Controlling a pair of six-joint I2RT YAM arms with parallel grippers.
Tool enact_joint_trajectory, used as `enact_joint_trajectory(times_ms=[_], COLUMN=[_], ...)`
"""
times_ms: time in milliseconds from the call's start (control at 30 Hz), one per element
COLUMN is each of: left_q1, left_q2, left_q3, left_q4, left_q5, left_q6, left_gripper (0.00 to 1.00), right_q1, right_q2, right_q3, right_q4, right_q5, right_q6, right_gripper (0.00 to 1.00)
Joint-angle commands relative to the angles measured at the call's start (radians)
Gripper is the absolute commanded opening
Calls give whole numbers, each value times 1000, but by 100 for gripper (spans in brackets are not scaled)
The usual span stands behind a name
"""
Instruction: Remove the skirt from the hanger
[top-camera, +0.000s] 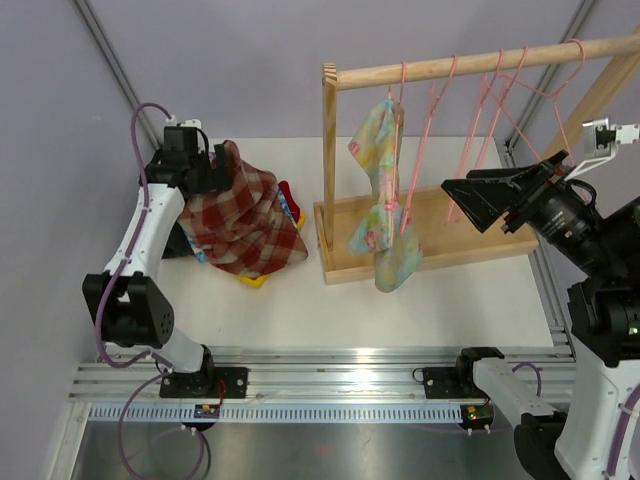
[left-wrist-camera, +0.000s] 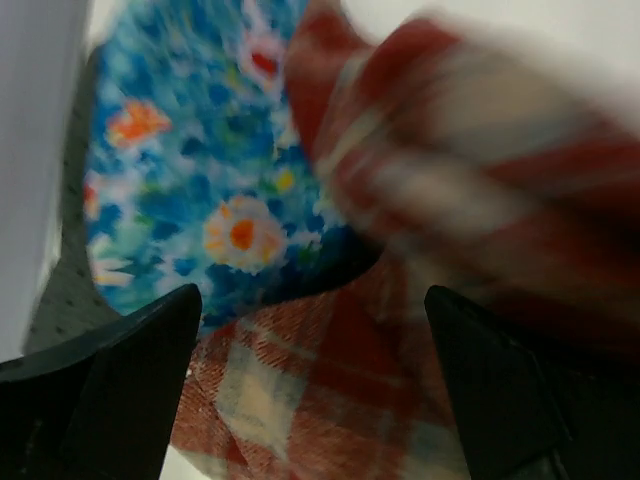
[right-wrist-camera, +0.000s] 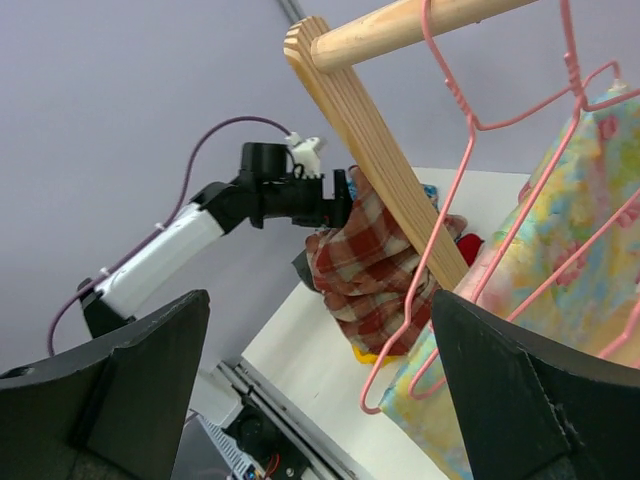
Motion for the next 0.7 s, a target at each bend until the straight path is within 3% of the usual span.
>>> enact_joint_trajectory(times_ms=[0,167,467,667], left_q1=[10,10,4,2], left_q2=[-23,-251,-636,-762], left_q3=[-17,-118,-365,-543], left_q4=[-43,-9,7,-2], left_q5=[61,39,211,254], left_q6=[-102,-135,-163,-166], left_gripper=[99,99,99,99], right_q1=[-1,0,14,77], right_q2=[71,174,297,347], right_q3=[-31,-23,-83,-127], right_q4=[111,182,341,384], right_q5=[-107,-163,-212,-181], right_q6=[33,53,111,96], right_gripper=[99,96,91,84])
